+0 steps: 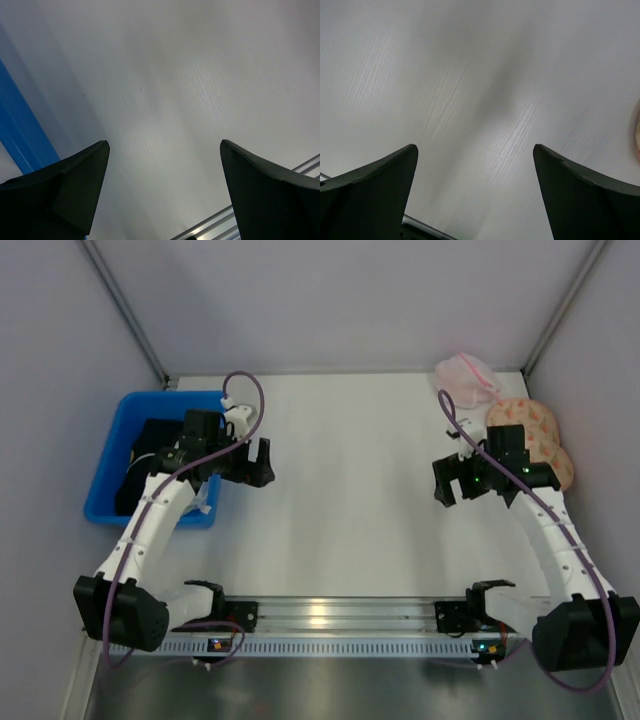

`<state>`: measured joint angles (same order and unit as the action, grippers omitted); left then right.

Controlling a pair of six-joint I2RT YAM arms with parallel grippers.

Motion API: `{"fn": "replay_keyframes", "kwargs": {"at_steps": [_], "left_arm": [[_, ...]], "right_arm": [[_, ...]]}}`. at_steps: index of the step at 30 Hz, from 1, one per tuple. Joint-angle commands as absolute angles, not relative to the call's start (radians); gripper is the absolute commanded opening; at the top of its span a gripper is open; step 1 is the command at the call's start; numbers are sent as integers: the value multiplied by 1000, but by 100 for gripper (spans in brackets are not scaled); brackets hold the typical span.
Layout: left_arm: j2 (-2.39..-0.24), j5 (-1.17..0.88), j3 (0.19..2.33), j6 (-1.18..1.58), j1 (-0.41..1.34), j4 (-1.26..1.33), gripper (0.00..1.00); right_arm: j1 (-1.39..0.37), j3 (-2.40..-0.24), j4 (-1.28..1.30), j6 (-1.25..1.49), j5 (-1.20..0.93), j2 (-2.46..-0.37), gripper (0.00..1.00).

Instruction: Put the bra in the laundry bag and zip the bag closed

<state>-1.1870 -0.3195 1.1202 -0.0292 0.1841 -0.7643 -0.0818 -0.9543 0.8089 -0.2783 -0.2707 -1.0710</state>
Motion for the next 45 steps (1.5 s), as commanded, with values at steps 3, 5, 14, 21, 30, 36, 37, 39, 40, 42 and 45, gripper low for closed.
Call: {"fn": "replay_keyframes", "kwargs": {"at_steps": [3,5,14,21,30,36,37,39,40,42,45], "left_arm": [[-1187,-307,1195,-37,178,-772,98],[-1201,-308,1230,-40,178,-790,98],[-1244,-319,1296,-44,178,-801,98],[-1276,-321,1295,-46,176,-799,98],[-1287,-302,1296,-58,178,-798,98],[-1281,-293,1290,-64,178,-799,98],[-1278,-291,1290,-64,178,-799,98],[-1279,-290,1292,-64,178,-798,98],[-1279,-291,1292,-64,178,-798,98],[-1281,-296,1292,-61,178,-798,98],[-1287,-305,1293,-57,178,-798,98]], "right_arm": [[-61,-1017,807,-264,-267,-1101,99],[-38,-1054,808,-264,-264,-1140,99],[228,-1351,867,-327,-207,-1468,99],[399,-1558,858,-356,-149,-1716,98],[431,-1631,825,-362,-75,-1951,96],[431,-1592,859,-376,-81,-2000,93],[431,-1577,870,-383,-90,-1997,93],[431,-1513,879,-399,-109,-1974,92],[431,-1487,882,-411,-121,-1961,91],[431,-1412,890,-425,-136,-1919,90],[430,-1321,910,-459,-170,-1866,89]]}}
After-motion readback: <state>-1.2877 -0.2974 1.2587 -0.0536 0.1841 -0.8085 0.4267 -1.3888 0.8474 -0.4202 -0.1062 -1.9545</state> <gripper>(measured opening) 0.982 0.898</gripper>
